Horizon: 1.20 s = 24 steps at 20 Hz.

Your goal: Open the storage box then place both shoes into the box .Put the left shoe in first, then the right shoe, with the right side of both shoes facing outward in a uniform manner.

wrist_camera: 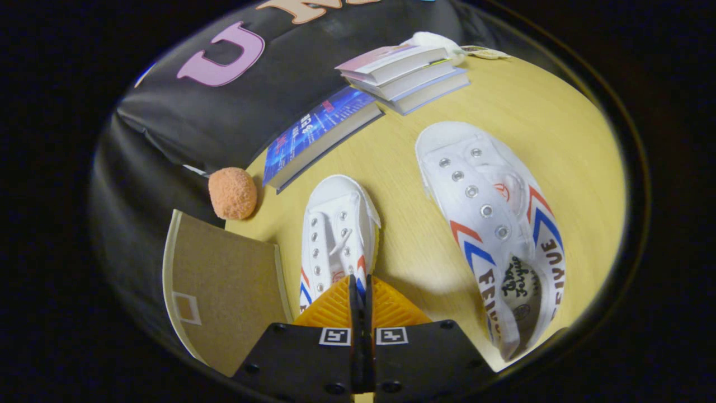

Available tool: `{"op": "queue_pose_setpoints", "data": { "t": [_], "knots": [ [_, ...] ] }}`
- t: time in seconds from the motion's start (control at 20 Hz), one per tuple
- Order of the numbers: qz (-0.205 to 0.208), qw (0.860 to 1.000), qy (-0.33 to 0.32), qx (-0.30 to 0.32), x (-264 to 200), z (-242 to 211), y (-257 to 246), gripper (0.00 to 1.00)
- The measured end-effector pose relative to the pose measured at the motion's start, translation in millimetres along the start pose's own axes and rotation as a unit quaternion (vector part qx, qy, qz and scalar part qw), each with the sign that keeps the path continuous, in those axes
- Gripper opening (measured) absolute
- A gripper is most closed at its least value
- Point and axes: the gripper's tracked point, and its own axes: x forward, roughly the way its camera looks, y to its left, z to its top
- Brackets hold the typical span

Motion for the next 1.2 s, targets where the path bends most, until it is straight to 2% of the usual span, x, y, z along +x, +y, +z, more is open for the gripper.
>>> {"op": "queue_pose_setpoints", "data": {
  "t": [0.2,0.6,0.85,1.0,1.2],
  "knots": [
    [0.013,1.000,-0.005,0.011,-5.3,1.3,9.9,0.02],
    [0.067,0.995,-0.033,0.062,-36.9,25.8,45.1,0.02],
    [0.120,0.988,-0.056,0.079,-72.4,52.3,86.8,0.02],
    [0.186,0.975,-0.065,0.104,-95.9,69.2,129.5,0.02],
    [0.130,0.987,-0.063,0.068,-70.3,64.5,105.2,0.02]
  ]
}}
